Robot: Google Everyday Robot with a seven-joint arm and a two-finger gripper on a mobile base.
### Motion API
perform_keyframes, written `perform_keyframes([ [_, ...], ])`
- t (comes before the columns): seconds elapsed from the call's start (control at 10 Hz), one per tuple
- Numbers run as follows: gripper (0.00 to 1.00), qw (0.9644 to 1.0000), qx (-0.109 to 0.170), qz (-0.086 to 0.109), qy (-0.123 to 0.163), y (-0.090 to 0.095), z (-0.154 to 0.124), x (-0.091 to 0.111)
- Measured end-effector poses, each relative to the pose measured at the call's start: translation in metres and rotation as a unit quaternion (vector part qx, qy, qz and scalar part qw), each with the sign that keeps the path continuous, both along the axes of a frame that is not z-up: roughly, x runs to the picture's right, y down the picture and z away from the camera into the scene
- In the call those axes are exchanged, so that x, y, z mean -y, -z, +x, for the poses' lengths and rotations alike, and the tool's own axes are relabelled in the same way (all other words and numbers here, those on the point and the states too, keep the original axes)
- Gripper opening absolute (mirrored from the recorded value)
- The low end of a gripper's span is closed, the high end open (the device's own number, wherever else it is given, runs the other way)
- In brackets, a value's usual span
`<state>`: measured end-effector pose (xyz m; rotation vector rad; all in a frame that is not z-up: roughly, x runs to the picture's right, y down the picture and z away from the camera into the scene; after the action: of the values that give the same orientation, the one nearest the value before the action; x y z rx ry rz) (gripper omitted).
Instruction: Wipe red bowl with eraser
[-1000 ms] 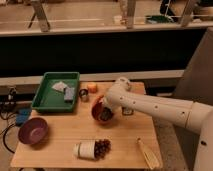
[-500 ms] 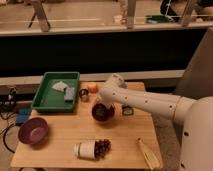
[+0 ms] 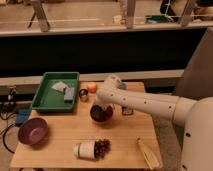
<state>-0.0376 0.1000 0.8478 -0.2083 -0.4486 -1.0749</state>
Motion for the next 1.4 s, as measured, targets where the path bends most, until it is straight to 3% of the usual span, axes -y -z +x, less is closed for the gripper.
perform_keyframes([
  [0.4,0.00,0.9999,-0.003,-0.005,0.010,0.021,0.010,-0.025],
  [0.9,0.00,0.9994,-0.031,0.004,-0.016,0.018,0.044,-0.016],
  [1.4,0.00,0.9994,-0.027,0.019,-0.008,0.000,0.007,0.001],
])
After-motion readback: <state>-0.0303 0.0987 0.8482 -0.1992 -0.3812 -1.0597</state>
